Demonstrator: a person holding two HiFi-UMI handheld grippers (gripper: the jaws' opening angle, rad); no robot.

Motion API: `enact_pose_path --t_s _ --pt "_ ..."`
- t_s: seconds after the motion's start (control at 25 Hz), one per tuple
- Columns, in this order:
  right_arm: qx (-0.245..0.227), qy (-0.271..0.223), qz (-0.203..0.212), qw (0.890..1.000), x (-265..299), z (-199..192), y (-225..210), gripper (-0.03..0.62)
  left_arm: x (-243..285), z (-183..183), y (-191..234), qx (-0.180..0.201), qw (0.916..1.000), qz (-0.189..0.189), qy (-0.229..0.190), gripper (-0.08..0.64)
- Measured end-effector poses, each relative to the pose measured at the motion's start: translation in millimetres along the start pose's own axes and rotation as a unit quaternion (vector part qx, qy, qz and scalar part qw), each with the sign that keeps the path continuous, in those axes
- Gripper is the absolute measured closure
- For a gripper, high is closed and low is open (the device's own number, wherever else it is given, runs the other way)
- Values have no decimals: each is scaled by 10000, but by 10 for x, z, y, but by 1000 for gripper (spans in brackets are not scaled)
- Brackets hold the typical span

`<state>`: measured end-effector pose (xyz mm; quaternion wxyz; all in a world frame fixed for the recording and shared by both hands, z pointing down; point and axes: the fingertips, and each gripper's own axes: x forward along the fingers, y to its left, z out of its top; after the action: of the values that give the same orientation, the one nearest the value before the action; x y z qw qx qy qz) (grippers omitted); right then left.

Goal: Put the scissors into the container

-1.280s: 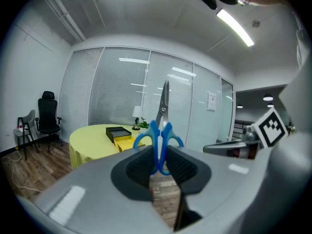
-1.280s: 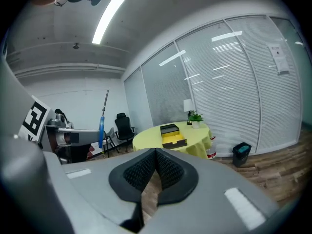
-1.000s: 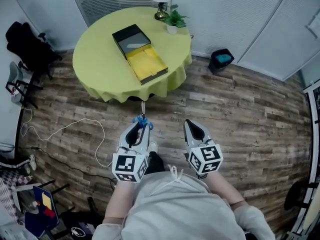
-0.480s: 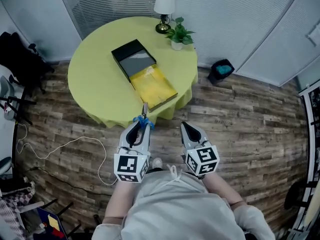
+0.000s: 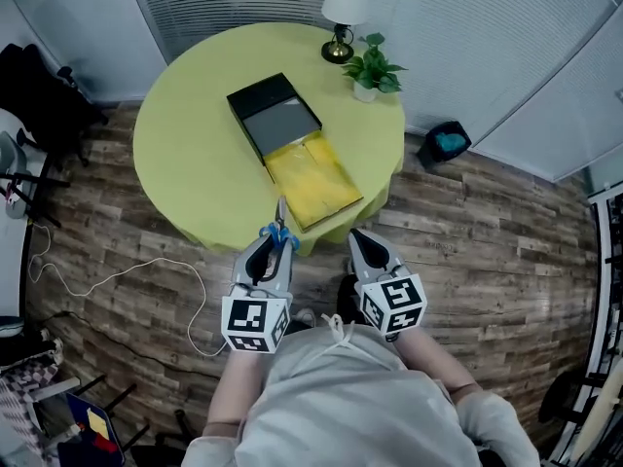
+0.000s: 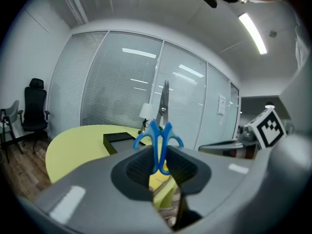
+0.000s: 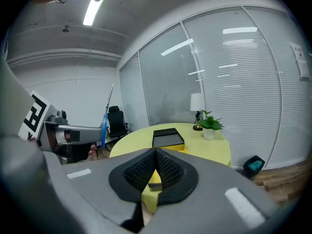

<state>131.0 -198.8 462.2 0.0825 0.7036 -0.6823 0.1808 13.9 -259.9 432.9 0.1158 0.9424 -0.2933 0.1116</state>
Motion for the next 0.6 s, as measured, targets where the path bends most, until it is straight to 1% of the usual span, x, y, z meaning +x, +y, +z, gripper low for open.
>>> enact_pose_path --t_s 0.12,0.28,0.44,0.6 --pt "-99 -6 315 9995 245 99 -114 592 205 26 86 -88 9996 253 7 479" --pt "-238 136 773 9966 615 191 -383 592 560 46 133 -175 9976 666 59 479" --pt "-432 226 1262 9908 983 359 -668 592 924 127 137 -259 9933 1125 89 479" --pt "-582 292 1621 9846 1264 479 -962 592 1248 155 108 -409 9875 1516 128 479"
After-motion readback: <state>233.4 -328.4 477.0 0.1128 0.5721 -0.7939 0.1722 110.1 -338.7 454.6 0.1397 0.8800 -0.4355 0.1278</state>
